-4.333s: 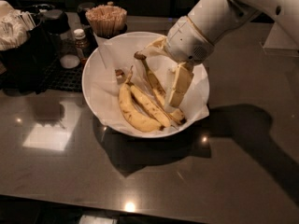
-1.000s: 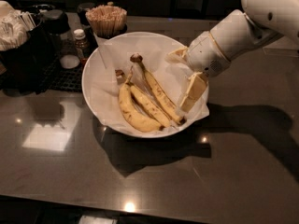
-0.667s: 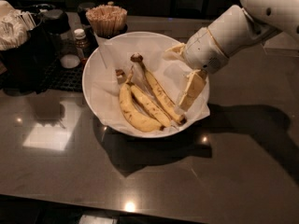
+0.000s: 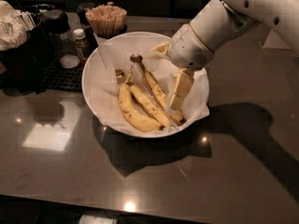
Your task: Pick banana from white bowl
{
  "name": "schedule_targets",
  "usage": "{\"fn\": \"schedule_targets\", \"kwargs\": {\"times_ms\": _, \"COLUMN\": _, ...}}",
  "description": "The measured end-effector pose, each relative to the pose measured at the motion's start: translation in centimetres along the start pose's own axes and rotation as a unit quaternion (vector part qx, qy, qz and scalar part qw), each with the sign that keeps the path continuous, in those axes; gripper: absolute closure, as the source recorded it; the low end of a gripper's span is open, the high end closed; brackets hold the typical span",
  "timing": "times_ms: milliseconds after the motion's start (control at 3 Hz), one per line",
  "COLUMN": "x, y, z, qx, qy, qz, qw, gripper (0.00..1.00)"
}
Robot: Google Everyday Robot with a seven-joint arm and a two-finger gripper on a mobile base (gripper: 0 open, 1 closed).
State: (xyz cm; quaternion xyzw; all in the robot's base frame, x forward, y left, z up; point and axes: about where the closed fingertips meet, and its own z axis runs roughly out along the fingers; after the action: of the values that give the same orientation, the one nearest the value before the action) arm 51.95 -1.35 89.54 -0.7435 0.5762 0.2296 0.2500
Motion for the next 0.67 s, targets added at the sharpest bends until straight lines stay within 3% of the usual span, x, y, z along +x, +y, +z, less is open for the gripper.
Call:
{"fn": "schedule_targets", "kwargs": {"times_ms": 333, "x": 0.0, "y": 0.0, "z": 0.0, "qx": 0.0, "qy": 0.0, "qz": 0.0, "qw": 1.0, "gripper": 0.0}}
{"fn": "schedule_targets", "kwargs": {"times_ms": 667, "x": -0.01, "y": 0.0, "z": 0.01, "qx": 0.0, "qy": 0.0, "qz": 0.0, "qw": 1.0, "gripper": 0.22}}
